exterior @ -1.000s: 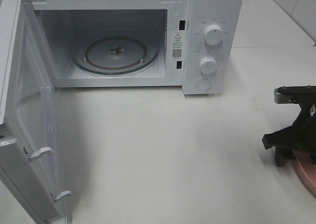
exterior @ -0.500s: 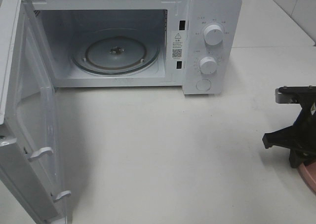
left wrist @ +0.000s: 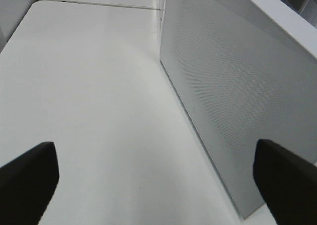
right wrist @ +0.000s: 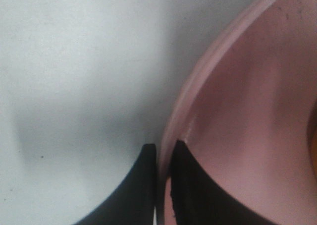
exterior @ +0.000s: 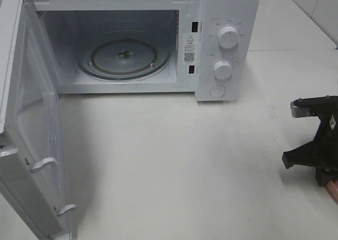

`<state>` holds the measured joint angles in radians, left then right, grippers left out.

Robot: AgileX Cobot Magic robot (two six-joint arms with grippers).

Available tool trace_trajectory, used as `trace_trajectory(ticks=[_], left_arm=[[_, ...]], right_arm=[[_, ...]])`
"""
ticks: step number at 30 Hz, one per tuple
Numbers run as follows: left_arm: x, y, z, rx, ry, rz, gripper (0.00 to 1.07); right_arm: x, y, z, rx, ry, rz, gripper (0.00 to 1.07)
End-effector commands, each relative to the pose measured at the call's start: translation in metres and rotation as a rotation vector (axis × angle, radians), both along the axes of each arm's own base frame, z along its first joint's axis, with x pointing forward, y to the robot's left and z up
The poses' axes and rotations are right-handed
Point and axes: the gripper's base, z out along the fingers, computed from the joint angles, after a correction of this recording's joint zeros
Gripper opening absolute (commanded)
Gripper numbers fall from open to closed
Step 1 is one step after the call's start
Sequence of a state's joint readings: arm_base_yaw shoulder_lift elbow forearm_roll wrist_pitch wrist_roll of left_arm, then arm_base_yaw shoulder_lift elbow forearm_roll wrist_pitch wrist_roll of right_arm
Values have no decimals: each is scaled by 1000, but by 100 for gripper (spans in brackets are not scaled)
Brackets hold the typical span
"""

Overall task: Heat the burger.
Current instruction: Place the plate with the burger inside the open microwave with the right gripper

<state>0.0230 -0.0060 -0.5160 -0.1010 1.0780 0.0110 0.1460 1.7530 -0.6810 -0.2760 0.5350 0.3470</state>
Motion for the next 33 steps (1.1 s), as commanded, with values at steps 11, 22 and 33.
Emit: trace_trajectory(ticks=[11, 22, 33], left_arm=[[-3, 0, 1, -3, -29, 3, 102], [-3, 0, 1, -3, -29, 3, 102], [-3, 0, 1, -3, -29, 3, 102]], right_arm=[[-13, 19, 4, -174, 29, 86, 0], [-17, 31, 20, -276, -19, 161, 0], [-23, 22, 47, -345, -63, 166, 0]])
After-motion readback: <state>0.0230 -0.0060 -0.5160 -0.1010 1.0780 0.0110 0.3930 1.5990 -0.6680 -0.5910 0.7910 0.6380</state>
